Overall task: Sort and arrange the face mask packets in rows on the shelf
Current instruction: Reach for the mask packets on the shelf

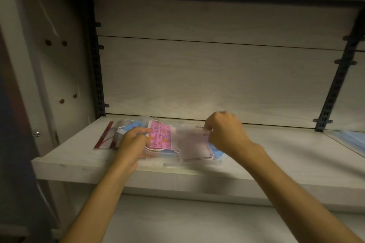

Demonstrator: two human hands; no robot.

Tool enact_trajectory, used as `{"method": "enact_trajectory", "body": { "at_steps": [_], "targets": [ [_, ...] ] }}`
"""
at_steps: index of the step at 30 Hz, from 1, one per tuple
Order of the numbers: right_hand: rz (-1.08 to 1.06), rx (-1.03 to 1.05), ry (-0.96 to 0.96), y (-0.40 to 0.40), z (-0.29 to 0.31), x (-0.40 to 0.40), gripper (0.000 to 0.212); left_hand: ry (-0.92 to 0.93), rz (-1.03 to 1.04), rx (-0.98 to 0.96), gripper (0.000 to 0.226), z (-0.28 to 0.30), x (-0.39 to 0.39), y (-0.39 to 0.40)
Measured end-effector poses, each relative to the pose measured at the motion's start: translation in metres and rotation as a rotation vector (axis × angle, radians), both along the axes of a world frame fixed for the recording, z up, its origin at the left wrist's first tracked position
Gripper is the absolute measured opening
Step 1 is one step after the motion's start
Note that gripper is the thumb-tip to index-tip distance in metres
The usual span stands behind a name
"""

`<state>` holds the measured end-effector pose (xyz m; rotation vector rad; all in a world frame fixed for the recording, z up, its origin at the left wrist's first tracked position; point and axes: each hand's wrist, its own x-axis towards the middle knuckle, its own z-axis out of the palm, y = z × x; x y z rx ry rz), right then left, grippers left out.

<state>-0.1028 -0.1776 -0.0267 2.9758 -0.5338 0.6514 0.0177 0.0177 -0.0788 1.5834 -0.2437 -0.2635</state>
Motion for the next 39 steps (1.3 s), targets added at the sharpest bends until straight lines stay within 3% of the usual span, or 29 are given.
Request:
{"method": "enact_trajectory", "body": {
  "at_steps": [2, 4, 6, 9, 11, 13, 15, 17, 19, 21, 25, 29, 33, 37, 39],
  "targets": [
    [0.023, 0.096, 0.187, 0.003, -0.013, 0.003, 0.017, -0.002, 0.003, 0.011, 0.048, -0.001, 0.0, 0.0],
    [0.049, 0.245, 0.274, -0.002, -0.014, 0.003, 0.038, 0.0, 0.011, 0.024, 0.046, 0.0, 0.0, 0.0],
    [0.06, 0.431, 0.205, -0.014, -0.008, 0.002, 0.037, 0.008, 0.008, 0.016, 0.041, 0.0, -0.001, 0.0],
    [0.072, 0.66, 0.082, -0.037, -0.003, 0.003, 0.02, 0.028, -0.011, -0.032, 0.027, 0.0, -0.003, 0.002],
    [0.073, 1.005, 0.027, -0.051, -0.004, -0.002, 0.024, 0.037, -0.022, -0.053, 0.021, 0.002, -0.005, 0.002],
    [0.06, 1.125, -0.031, -0.06, -0.01, -0.005, 0.022, 0.047, -0.029, -0.062, 0.019, 0.002, -0.006, 0.002],
    [-0.031, 0.866, -0.035, -0.073, -0.017, -0.001, 0.017, 0.045, -0.036, -0.053, 0.023, 0.002, -0.005, 0.002],
    [-0.142, 0.567, 0.164, -0.081, -0.023, 0.003, 0.051, 0.045, -0.042, -0.041, 0.03, 0.002, -0.005, 0.003],
    [-0.214, 0.551, 0.272, -0.089, -0.028, 0.006, 0.079, 0.052, -0.04, -0.044, 0.039, 0.004, -0.005, 0.003],
    [-0.246, 0.554, 0.277, -0.092, -0.026, 0.005, 0.087, 0.059, -0.033, -0.054, 0.053, 0.005, -0.005, 0.002],
    [-0.324, 0.491, 0.309, -0.093, -0.019, 0.003, 0.084, 0.104, -0.044, -0.073, 0.075, 0.007, -0.005, 0.001],
    [-0.366, 0.511, 0.26, -0.093, -0.018, -0.001, 0.069, 0.099, -0.068, -0.007, 0.06, 0.006, -0.004, 0.002],
    [-0.361, 0.384, 0.152, -0.087, -0.019, -0.011, 0.058, 0.048, -0.09, 0.04, 0.028, 0.001, 0.001, 0.003],
    [-0.365, 0.285, 0.07, -0.085, -0.021, -0.018, 0.049, 0.011, -0.063, 0.052, 0.034, -0.001, 0.004, 0.002],
    [-0.353, 0.394, 0.033, -0.088, -0.017, -0.022, 0.037, 0.029, -0.074, 0.038, 0.036, -0.002, 0.007, 0.002]
  ]
}}
